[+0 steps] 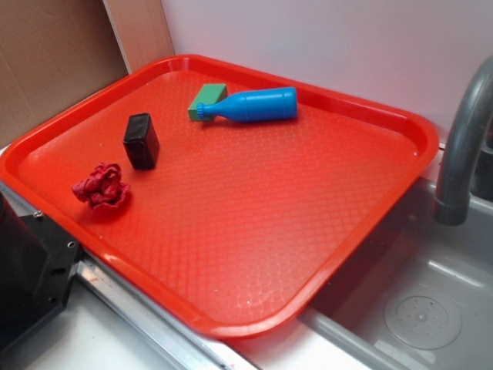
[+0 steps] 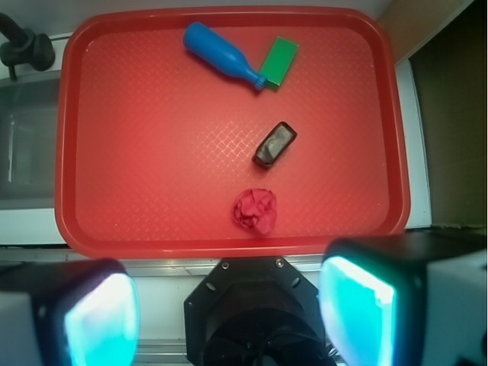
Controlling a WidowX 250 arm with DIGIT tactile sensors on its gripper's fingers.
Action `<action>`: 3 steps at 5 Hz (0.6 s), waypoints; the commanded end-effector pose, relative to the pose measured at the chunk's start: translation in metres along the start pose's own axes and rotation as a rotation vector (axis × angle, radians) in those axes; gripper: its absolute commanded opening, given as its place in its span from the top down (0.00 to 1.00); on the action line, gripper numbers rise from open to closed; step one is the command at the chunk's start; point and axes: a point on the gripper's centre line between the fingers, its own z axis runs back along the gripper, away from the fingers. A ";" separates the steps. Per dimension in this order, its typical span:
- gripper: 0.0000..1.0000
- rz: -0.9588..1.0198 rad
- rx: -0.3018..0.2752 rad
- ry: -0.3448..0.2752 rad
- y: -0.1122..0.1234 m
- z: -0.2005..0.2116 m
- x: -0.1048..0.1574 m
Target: Grab the black box.
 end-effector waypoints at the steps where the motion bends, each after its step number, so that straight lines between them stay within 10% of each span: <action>1: 0.00 0.000 0.000 0.000 0.000 0.000 0.000; 3: 0.00 0.516 -0.088 -0.043 0.027 -0.075 0.048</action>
